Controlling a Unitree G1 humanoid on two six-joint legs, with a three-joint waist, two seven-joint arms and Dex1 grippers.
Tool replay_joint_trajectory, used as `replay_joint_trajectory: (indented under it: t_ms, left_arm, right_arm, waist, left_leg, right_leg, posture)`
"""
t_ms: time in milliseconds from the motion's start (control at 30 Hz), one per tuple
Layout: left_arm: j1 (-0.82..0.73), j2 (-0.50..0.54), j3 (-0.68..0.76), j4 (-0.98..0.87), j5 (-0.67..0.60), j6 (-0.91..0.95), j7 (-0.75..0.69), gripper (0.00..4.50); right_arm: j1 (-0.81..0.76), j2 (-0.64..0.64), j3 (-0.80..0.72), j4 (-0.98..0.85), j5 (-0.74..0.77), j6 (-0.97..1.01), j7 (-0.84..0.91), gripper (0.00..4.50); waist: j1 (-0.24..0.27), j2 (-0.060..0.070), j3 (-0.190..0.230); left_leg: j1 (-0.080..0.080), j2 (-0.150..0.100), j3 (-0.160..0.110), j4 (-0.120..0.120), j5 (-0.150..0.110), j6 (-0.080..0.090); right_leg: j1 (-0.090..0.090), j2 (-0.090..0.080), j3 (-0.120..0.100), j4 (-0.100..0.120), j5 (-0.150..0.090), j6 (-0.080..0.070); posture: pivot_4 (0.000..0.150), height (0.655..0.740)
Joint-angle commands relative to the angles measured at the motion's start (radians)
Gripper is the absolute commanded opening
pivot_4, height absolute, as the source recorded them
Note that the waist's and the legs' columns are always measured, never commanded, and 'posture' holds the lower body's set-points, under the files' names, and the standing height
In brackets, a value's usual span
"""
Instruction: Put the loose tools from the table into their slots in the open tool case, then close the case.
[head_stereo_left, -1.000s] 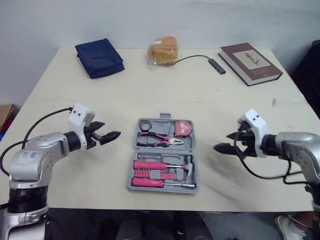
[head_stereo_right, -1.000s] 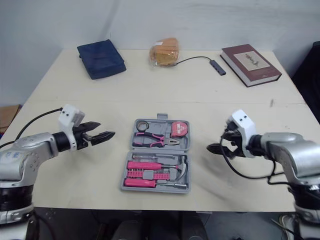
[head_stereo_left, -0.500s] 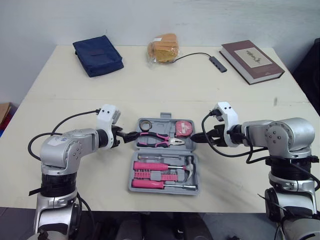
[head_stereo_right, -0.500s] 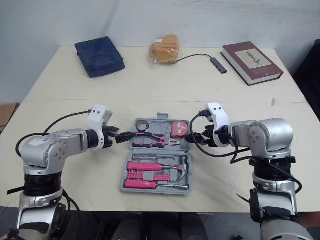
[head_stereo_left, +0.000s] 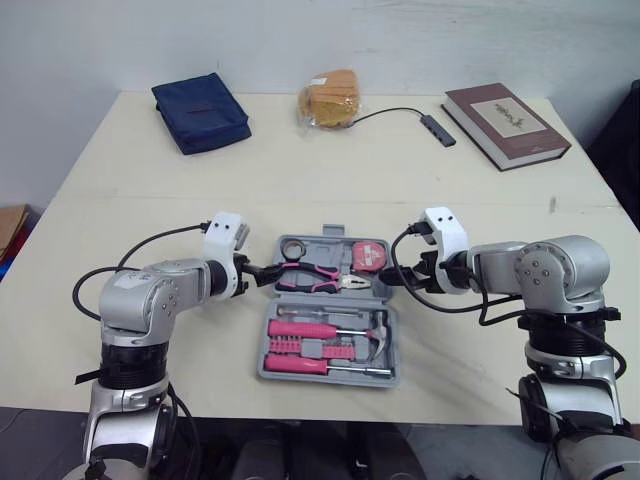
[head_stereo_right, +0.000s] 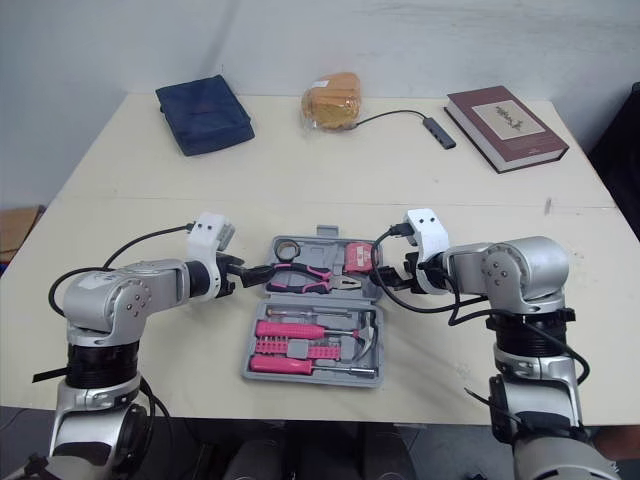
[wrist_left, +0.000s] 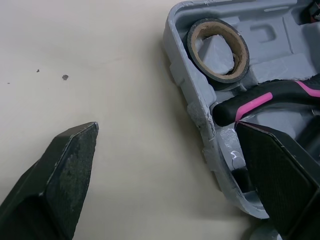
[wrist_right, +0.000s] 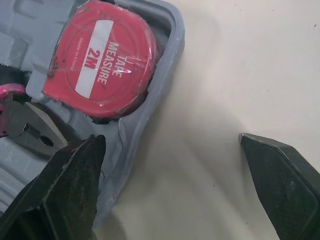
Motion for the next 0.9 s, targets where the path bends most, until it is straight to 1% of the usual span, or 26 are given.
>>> replay_joint_trajectory:
  t_ms: [33, 67, 100, 167, 200, 233, 267, 300, 333, 367, 400, 433, 467, 567, 633, 667, 733, 767, 800, 867, 900]
  left_arm:
    - [-0.001, -0.023, -0.018, 0.016, -0.012, -0.036, -0.027, 4.22]
    - [-0.001, -0.040, -0.003, 0.019, -0.023, -0.032, -0.028, 3.95]
    - [0.006, -0.039, -0.020, 0.020, -0.016, -0.042, -0.029, 3.74]
    - [0.014, -0.050, -0.034, 0.019, -0.011, -0.047, -0.029, 2.80]
    - [0.016, -0.053, -0.039, 0.017, -0.006, -0.052, -0.027, 2.52]
    - [0.017, -0.057, -0.039, 0.016, -0.006, -0.052, -0.026, 2.02]
    - [0.017, -0.057, -0.040, 0.015, -0.005, -0.054, -0.026, 1.64]
    - [0.018, -0.058, -0.037, 0.015, -0.005, -0.057, -0.026, 1.13]
    - [0.020, -0.058, -0.032, 0.013, -0.007, -0.066, -0.029, 0.79]
    - [0.022, -0.057, -0.028, 0.012, -0.008, -0.073, -0.032, 0.27]
    - [0.028, -0.057, -0.021, 0.008, -0.009, -0.096, -0.037, 0.01]
    - [0.037, -0.062, -0.007, 0.001, -0.013, -0.132, -0.043, 0.01]
    - [0.048, -0.067, 0.004, -0.007, -0.020, -0.184, -0.059, 0.01]
    - [0.076, -0.081, 0.013, -0.025, -0.014, -0.381, -0.109, 0.01]
    - [0.092, -0.077, 0.006, -0.022, 0.012, -0.479, -0.114, 0.01]
    - [0.101, -0.073, -0.001, -0.018, 0.026, -0.549, -0.131, 0.01]
    - [0.133, -0.055, -0.034, -0.001, 0.083, -0.727, -0.170, 0.01]
    - [0.151, -0.046, -0.053, 0.016, 0.124, -0.837, -0.190, 0.01]
    - [0.163, -0.040, -0.065, 0.032, 0.151, -0.914, -0.202, 0.01]
    - [0.166, -0.047, -0.066, 0.068, 0.159, -1.009, -0.225, 0.01]
    - [0.179, -0.046, -0.066, 0.093, 0.179, -1.083, -0.230, 0.01]
  right_arm:
    - [0.028, 0.017, -0.002, 0.025, 0.069, 0.020, -0.037, 3.62]
    - [0.030, 0.019, -0.004, 0.030, 0.077, 0.020, -0.047, 3.21]
    - [0.036, 0.026, -0.013, 0.036, 0.082, 0.020, -0.060, 2.77]
    - [0.044, 0.040, -0.031, 0.042, 0.098, 0.020, -0.088, 1.78]
    - [0.046, 0.046, -0.040, 0.043, 0.106, 0.020, -0.100, 1.48]
    - [0.048, 0.052, -0.049, 0.042, 0.113, 0.020, -0.112, 0.92]
    - [0.049, 0.056, -0.056, 0.041, 0.120, 0.020, -0.122, 0.52]
    - [0.050, 0.062, -0.065, 0.038, 0.123, 0.020, -0.134, 0.01]
    - [0.050, 0.071, -0.080, 0.029, 0.121, 0.020, -0.142, 0.00]
    - [0.050, 0.078, -0.090, 0.024, 0.120, 0.020, -0.150, 0.00]
    - [0.048, 0.083, -0.099, -0.004, 0.104, 0.019, -0.141, 0.00]
    - [0.050, 0.079, -0.102, -0.034, 0.091, 0.005, -0.131, 0.00]
    - [0.064, 0.064, -0.089, -0.074, 0.080, -0.052, -0.105, 0.00]
    - [0.120, 0.026, -0.055, -0.180, 0.062, -0.240, 0.001, 0.00]
    - [0.169, -0.008, -0.015, -0.243, 0.008, -0.408, 0.087, 0.00]
    - [0.198, -0.038, 0.018, -0.264, -0.031, -0.478, 0.120, 0.00]
    - [0.288, -0.097, 0.089, -0.265, -0.178, -0.736, 0.198, 0.00]
    - [0.327, -0.124, 0.127, -0.247, -0.259, -0.888, 0.242, 0.00]
    - [0.353, -0.140, 0.150, -0.229, -0.313, -0.999, 0.276, 0.00]
    - [0.379, -0.147, 0.173, -0.177, -0.385, -1.153, 0.310, 0.00]
    - [0.401, -0.153, 0.191, -0.130, -0.445, -1.273, 0.318, 0.00]
  waist:
    - [0.000, 0.000, 0.000]
    - [-0.001, -0.001, 0.000]
    - [-0.001, -0.001, 0.000]
    - [-0.001, -0.001, -0.001]
    - [-0.001, -0.001, -0.001]
    - [-0.001, -0.001, -0.001]
    - [-0.001, -0.002, -0.001]
    - [-0.002, -0.002, -0.001]
    - [-0.002, -0.002, -0.001]
    - [-0.002, -0.002, -0.001]
    - [-0.003, -0.002, -0.001]
    - [-0.003, -0.002, -0.001]
    - [-0.003, -0.001, -0.001]
    - [-0.002, -0.001, -0.001]
    - [-0.002, -0.001, 0.000]
    - [-0.001, -0.001, 0.000]
    - [-0.001, -0.001, 0.000]
    - [-0.001, -0.001, 0.000]
    - [-0.001, -0.001, 0.000]
    - [-0.001, -0.002, 0.000]
    - [-0.001, -0.002, 0.001]
  left_leg:
    - [0.000, 0.000, 0.000, 0.000, 0.000, 0.000]
    - [0.001, 0.000, 0.000, 0.000, 0.000, 0.000]
    - [0.001, 0.000, 0.000, 0.000, 0.000, 0.000]
    - [0.001, 0.000, 0.000, 0.000, 0.000, 0.000]
    - [0.001, 0.000, 0.000, 0.000, 0.000, 0.000]
    - [0.001, 0.000, 0.000, 0.000, 0.000, 0.000]
    - [0.002, 0.000, 0.000, 0.000, 0.000, 0.000]
    - [0.003, 0.000, 0.000, 0.000, 0.000, 0.001]
    - [0.003, 0.000, 0.000, 0.000, -0.001, 0.003]
    - [0.004, 0.000, 0.000, 0.000, -0.003, 0.005]
    - [0.004, 0.000, 0.000, 0.000, -0.003, 0.006]
    - [0.005, 0.000, -0.001, 0.000, -0.003, 0.006]
    - [0.005, 0.000, -0.001, 0.000, -0.003, 0.006]
    - [0.003, 0.000, -0.001, -0.001, -0.003, 0.006]
    - [0.001, 0.000, -0.001, -0.001, -0.002, 0.004]
    - [0.001, 0.000, 0.000, -0.001, -0.002, 0.003]
    - [0.001, -0.001, 0.001, -0.001, -0.002, 0.003]
    - [0.001, -0.001, 0.001, -0.001, -0.002, 0.003]
    - [0.001, 0.000, 0.002, -0.001, -0.002, 0.003]
    - [0.001, -0.001, 0.003, -0.002, -0.002, 0.003]
    - [0.001, -0.001, 0.005, -0.002, -0.002, 0.003]
  right_leg:
    - [0.000, 0.000, 0.000, 0.000, 0.000, 0.000]
    - [0.000, 0.000, 0.000, 0.000, 0.000, 0.000]
    - [0.001, 0.000, 0.000, 0.000, 0.000, 0.000]
    - [0.001, 0.000, 0.000, 0.000, 0.000, 0.000]
    - [0.001, 0.000, 0.000, 0.000, 0.000, 0.000]
    - [0.001, 0.000, 0.000, 0.000, 0.000, 0.000]
    - [0.002, 0.000, 0.000, -0.001, 0.000, 0.000]
    - [0.003, 0.000, 0.000, -0.001, 0.000, 0.000]
    - [0.004, 0.000, 0.000, -0.001, 0.000, 0.000]
    - [0.004, -0.001, 0.000, -0.001, 0.000, 0.001]
    - [0.005, -0.001, 0.000, -0.001, 0.001, 0.001]
    - [0.005, -0.001, 0.000, -0.001, 0.001, 0.001]
    - [0.005, -0.001, 0.000, -0.001, 0.001, 0.001]
    - [0.003, 0.000, 0.000, -0.001, 0.001, 0.001]
    - [0.002, 0.000, 0.000, -0.002, 0.001, 0.001]
    - [0.002, 0.000, 0.000, -0.002, 0.001, 0.001]
    - [0.002, 0.001, 0.000, -0.003, 0.001, 0.002]
    - [0.002, 0.001, 0.000, -0.004, 0.001, 0.002]
    - [0.002, 0.001, 0.000, -0.006, 0.001, 0.003]
    - [0.002, 0.002, -0.001, -0.007, 0.002, 0.003]
    - [0.002, 0.002, -0.001, -0.007, 0.002, 0.003]
  posture:
    - [0.150, 0.7400]
    - [0.150, 0.7400]
    - [0.150, 0.7400]
    - [0.150, 0.7400]
    - [0.150, 0.7400]
    - [0.150, 0.7400]
    - [0.150, 0.7400]
    - [0.150, 0.7400]
    - [0.150, 0.7400]
    - [0.150, 0.7400]
    - [0.150, 0.7400]
    - [0.150, 0.7400]
    - [0.150, 0.7400]
    - [0.150, 0.7400]
    - [0.150, 0.7400]
    - [0.150, 0.7400]
    - [0.150, 0.7400]
    - [0.150, 0.7400]
    - [0.150, 0.7400]
    - [0.150, 0.7400]
    - [0.150, 0.7400]
